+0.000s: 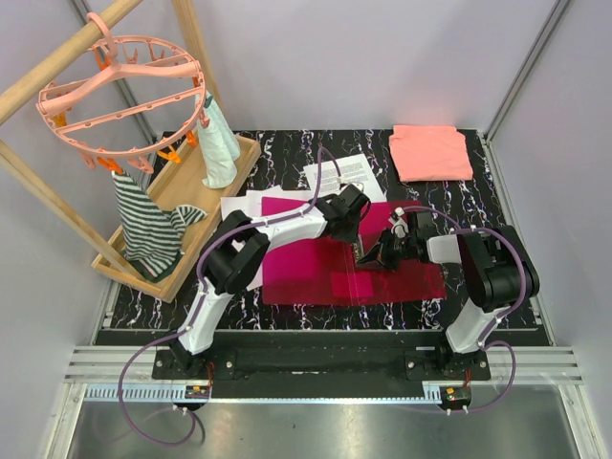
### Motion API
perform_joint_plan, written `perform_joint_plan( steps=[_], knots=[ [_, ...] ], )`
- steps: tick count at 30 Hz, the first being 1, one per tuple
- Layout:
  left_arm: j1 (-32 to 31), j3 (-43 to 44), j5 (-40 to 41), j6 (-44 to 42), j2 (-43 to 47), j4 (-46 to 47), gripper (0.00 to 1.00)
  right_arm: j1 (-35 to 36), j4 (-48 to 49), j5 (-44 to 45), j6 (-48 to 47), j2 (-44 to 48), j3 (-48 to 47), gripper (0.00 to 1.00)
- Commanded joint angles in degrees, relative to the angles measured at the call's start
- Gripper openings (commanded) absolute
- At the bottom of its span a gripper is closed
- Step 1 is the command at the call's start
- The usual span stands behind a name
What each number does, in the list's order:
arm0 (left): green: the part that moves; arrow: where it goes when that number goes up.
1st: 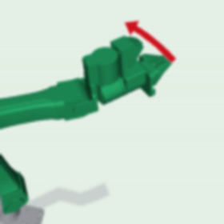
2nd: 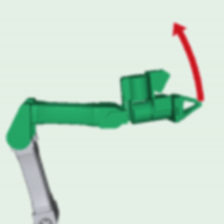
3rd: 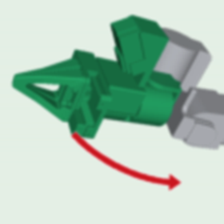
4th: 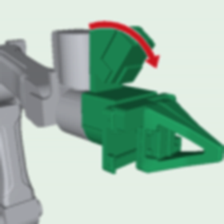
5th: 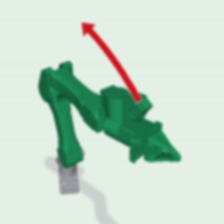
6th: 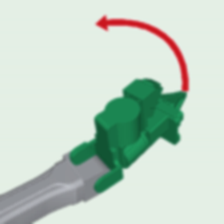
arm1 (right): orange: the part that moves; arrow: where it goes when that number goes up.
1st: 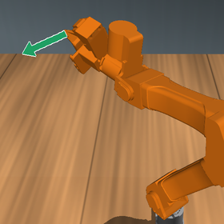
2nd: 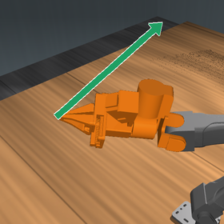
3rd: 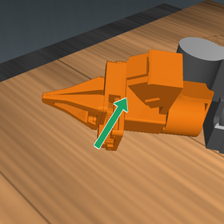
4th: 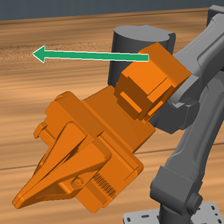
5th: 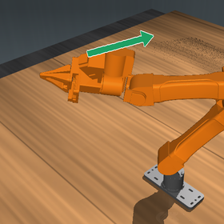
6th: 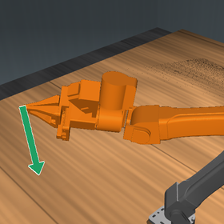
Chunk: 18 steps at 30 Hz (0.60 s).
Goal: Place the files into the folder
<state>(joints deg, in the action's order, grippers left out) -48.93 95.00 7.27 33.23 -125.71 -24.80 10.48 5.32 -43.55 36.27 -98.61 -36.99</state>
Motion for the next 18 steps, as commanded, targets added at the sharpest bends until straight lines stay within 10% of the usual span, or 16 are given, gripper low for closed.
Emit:
perform_joint_plan(
  steps=[1,18],
  knots=[
    [0.8,-0.5,2.7,1.2,3.5,1.8,0.28,0.2,-0.2,1.5,-1.3,0.2,0.5,0.00],
    [0.9,0.1,-0.1,0.1,0.5,-0.3,0.00,0.2,-4.4,2.3,-3.0,0.1,-4.9,0.12]
  ],
)
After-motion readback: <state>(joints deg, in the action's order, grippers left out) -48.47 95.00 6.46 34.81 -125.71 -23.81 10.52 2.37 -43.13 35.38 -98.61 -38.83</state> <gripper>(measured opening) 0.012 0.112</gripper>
